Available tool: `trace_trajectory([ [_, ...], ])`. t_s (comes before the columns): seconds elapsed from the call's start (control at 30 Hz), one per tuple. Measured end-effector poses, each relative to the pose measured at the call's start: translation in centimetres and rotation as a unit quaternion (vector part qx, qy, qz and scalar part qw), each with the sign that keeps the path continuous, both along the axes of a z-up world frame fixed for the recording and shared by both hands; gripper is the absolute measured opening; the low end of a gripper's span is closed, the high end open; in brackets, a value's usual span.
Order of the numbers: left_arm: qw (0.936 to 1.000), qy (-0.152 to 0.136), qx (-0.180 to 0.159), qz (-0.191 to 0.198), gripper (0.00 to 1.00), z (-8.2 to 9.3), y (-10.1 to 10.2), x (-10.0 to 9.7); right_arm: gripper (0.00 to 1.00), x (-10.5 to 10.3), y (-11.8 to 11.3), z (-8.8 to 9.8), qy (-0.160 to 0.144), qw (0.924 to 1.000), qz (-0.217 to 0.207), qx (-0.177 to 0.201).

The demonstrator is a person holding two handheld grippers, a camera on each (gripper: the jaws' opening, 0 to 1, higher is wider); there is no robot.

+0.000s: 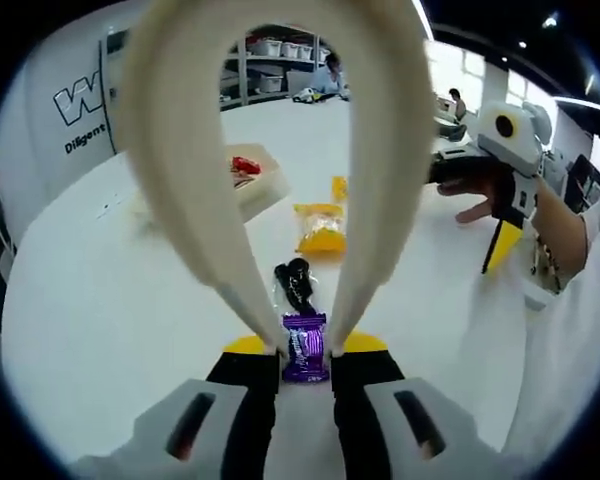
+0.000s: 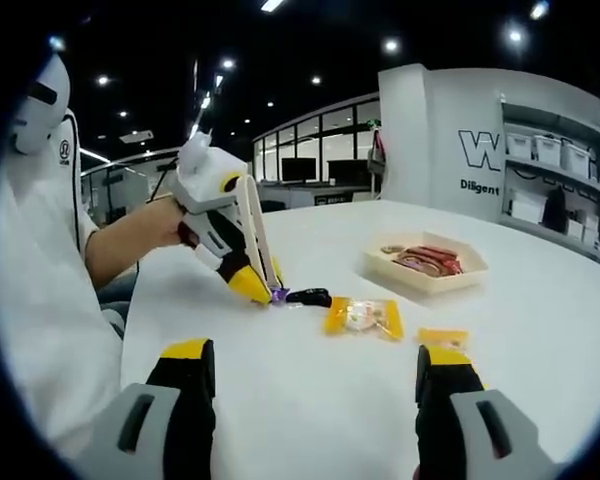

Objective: Place the target food into the container with the food tongs after gripping and lifting it, then release it inside without dropping or visibly crushing the food.

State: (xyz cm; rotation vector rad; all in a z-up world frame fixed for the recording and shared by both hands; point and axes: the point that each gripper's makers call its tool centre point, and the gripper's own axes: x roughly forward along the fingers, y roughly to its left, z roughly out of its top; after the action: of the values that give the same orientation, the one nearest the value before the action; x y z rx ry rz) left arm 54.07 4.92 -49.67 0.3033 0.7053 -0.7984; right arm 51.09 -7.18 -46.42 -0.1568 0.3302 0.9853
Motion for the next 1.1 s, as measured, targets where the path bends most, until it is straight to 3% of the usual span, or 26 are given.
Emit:
trace_trajectory([
  [0.47,1.0,-0.003,-0.002,-0.009,0.18,1.1,0.2,-0.2,0.81,0.3,-0.6,0.2,0.004,0.9998,-0.017,0.004],
  [1.1,0.9989,-0.002,-0.031,-0.036,0.18,3.9,-0.1,-0.1,0.79,0.7,-1.6,0.6,0.012,0.9986,-0.051,0.001],
])
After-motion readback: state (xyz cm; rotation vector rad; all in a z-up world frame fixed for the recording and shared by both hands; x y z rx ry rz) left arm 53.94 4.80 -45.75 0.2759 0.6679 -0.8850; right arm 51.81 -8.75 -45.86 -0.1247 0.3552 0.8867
